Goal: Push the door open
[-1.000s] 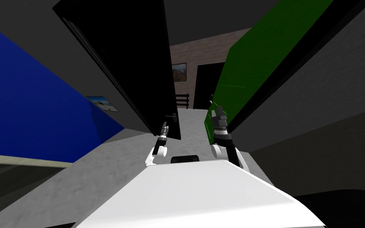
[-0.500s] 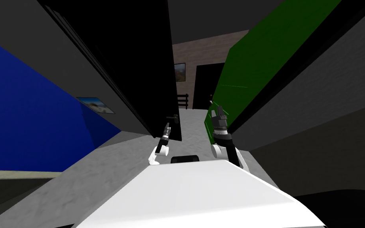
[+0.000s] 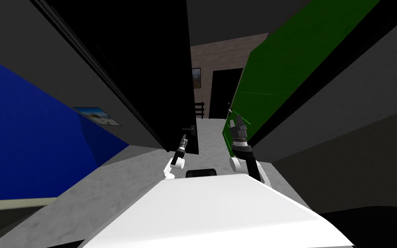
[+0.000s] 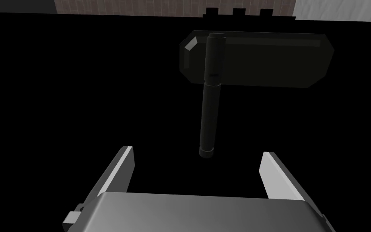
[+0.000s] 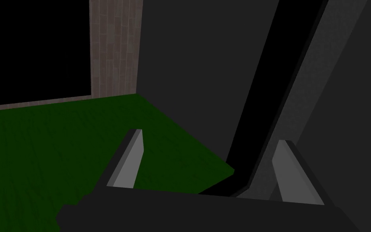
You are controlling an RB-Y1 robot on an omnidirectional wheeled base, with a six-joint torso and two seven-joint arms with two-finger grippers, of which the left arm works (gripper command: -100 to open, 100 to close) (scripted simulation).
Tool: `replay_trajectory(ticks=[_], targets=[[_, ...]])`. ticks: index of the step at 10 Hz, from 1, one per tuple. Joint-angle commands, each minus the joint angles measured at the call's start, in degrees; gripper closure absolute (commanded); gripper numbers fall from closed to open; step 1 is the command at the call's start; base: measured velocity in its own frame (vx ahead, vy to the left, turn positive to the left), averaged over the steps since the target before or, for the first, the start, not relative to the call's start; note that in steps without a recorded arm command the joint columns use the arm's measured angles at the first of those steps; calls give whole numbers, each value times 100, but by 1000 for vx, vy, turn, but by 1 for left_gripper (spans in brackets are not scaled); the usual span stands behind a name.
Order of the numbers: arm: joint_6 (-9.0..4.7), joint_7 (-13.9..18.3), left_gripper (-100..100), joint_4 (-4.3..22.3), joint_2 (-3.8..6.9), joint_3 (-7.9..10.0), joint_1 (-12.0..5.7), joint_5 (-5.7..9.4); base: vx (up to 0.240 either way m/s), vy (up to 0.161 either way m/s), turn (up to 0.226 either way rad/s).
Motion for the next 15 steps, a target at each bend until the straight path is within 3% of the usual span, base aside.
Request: replay_trajectory(ticks=[1, 4, 12, 13, 15], targets=[[-6, 30, -100, 192, 1, -26, -102, -2, 48, 99, -26], [-3, 44, -100, 307, -5, -17, -173, -5, 67, 41, -31], [-91, 35, -100, 595, -82, 109, -361, -11, 179, -26, -22], [-91, 35, 100, 595, -82, 109, -361, -11, -9, 2, 2], [-91, 35, 100, 595, -82, 109, -361, -11, -17, 7, -12]])
